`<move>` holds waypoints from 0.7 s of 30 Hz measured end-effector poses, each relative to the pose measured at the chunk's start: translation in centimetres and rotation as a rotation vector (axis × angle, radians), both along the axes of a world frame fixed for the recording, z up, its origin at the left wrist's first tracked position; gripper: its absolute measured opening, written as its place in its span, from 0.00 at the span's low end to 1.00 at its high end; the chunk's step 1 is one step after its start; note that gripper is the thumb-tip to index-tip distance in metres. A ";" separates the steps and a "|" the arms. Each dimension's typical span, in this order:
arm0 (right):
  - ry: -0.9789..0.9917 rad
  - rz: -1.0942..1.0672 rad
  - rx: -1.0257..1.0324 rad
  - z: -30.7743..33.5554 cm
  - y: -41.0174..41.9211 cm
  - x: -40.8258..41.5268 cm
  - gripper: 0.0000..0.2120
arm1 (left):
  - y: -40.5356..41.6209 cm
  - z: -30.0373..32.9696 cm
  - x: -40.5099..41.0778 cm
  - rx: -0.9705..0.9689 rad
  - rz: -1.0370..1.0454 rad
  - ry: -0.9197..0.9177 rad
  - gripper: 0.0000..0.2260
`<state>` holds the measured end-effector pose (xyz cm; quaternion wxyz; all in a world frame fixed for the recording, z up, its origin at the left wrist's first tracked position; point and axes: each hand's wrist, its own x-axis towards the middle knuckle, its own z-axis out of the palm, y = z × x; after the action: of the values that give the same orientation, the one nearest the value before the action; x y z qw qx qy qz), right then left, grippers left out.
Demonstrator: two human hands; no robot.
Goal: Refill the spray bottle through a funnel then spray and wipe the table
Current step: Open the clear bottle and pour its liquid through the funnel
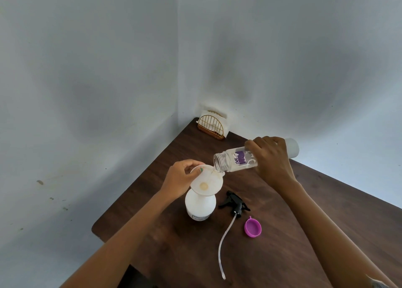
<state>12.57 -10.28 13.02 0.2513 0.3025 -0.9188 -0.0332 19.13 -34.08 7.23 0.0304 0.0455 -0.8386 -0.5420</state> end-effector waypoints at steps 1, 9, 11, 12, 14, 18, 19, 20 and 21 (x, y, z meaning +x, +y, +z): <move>-0.001 -0.001 0.000 0.0 0.0 0.0 0.34 | 0.0 0.0 0.0 0.000 0.001 0.001 0.10; 0.004 -0.005 0.009 0.0 0.0 -0.1 0.34 | 0.0 0.0 0.0 0.017 -0.004 -0.007 0.10; 0.009 -0.001 0.008 0.0 -0.2 -0.1 0.33 | -0.2 -0.1 0.0 0.026 -0.009 -0.010 0.10; 0.009 -0.001 0.008 0.0 -0.3 0.0 0.33 | -0.3 -0.1 0.0 0.027 -0.010 -0.011 0.10; 0.011 -0.003 0.010 0.0 -0.4 0.0 0.34 | -0.3 -0.1 0.0 0.027 -0.015 -0.011 0.11; 0.014 -0.009 0.020 -0.1 -0.4 0.0 0.35 | -0.4 -0.1 0.1 0.024 -0.013 -0.008 0.11; 0.012 -0.009 0.019 -0.1 -0.4 0.0 0.35 | -0.4 -0.1 0.1 0.024 -0.012 -0.007 0.11; 0.009 -0.010 0.018 -0.1 -0.4 0.0 0.35 | -0.4 0.0 0.1 0.023 -0.012 -0.008 0.11; 0.008 -0.011 0.018 -0.1 -0.4 0.0 0.35 | -0.4 0.0 0.1 0.024 -0.013 -0.009 0.11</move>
<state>12.53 -10.72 12.94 0.2520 0.2996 -0.9191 -0.0440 19.26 -34.52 7.22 0.0226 0.0431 -0.8326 -0.5518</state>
